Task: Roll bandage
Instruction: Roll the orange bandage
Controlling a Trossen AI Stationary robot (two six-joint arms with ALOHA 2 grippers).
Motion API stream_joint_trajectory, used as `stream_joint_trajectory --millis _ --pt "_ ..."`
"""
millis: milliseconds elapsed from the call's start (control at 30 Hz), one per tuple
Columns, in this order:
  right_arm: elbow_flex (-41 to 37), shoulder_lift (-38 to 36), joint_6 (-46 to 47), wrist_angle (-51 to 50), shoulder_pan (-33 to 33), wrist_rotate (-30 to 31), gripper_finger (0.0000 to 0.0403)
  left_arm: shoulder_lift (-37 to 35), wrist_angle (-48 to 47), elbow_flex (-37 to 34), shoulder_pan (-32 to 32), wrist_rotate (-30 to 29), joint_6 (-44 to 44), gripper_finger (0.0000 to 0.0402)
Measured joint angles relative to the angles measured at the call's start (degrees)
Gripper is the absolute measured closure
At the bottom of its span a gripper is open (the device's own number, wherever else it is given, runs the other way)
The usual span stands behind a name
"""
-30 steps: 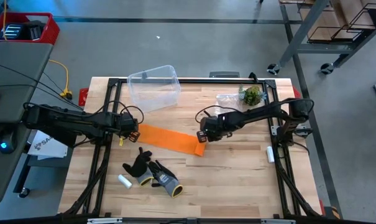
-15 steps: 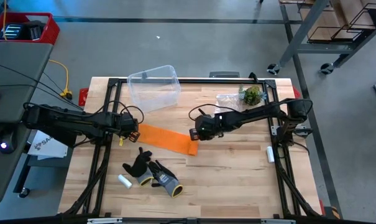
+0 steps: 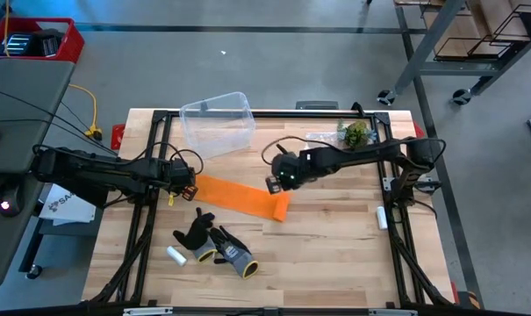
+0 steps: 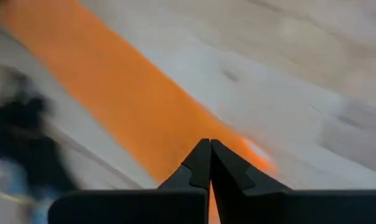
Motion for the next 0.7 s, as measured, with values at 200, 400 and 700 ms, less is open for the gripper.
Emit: stream_joint_trajectory --millis 200,400,700 --pt "-8.04 0.00 1.99 -0.08 0.78 -6.37 0.0403 0.00 0.00 0.00 0.00 -0.07 0.02 0.0401" --pt "-15.75 0.04 9.57 12.85 2.13 -7.63 0.0403 0.00 0.01 0.00 0.00 -0.07 0.02 0.0401" --pt "-17.48 0.09 13.98 19.24 2.71 -5.43 0.0403 0.00 0.00 0.00 0.00 0.04 0.00 0.0401"
